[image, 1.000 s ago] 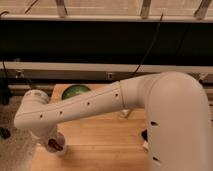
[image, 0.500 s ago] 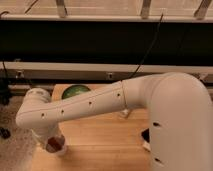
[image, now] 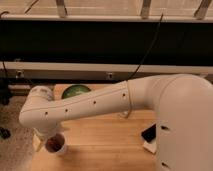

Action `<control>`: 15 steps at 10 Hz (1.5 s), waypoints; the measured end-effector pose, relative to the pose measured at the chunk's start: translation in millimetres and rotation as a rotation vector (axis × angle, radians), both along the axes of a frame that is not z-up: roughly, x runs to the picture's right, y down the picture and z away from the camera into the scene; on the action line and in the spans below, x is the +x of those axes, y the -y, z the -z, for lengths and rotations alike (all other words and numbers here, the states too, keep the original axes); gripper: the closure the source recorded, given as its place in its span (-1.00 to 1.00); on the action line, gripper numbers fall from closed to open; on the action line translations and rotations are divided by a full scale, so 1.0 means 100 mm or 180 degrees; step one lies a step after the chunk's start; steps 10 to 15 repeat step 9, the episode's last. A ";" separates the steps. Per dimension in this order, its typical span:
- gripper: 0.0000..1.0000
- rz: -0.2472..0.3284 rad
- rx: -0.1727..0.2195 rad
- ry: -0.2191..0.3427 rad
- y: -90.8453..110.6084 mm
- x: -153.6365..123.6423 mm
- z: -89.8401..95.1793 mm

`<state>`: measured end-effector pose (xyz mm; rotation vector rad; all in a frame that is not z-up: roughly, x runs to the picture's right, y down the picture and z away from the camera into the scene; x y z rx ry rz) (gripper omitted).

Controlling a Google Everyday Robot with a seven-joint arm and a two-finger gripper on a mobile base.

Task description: Place the pepper in the ceramic cup

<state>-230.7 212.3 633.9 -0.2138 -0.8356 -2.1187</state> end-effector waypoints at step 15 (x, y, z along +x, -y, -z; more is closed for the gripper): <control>-0.60 0.0025 0.0084 -0.0077 0.34 0.20 0.03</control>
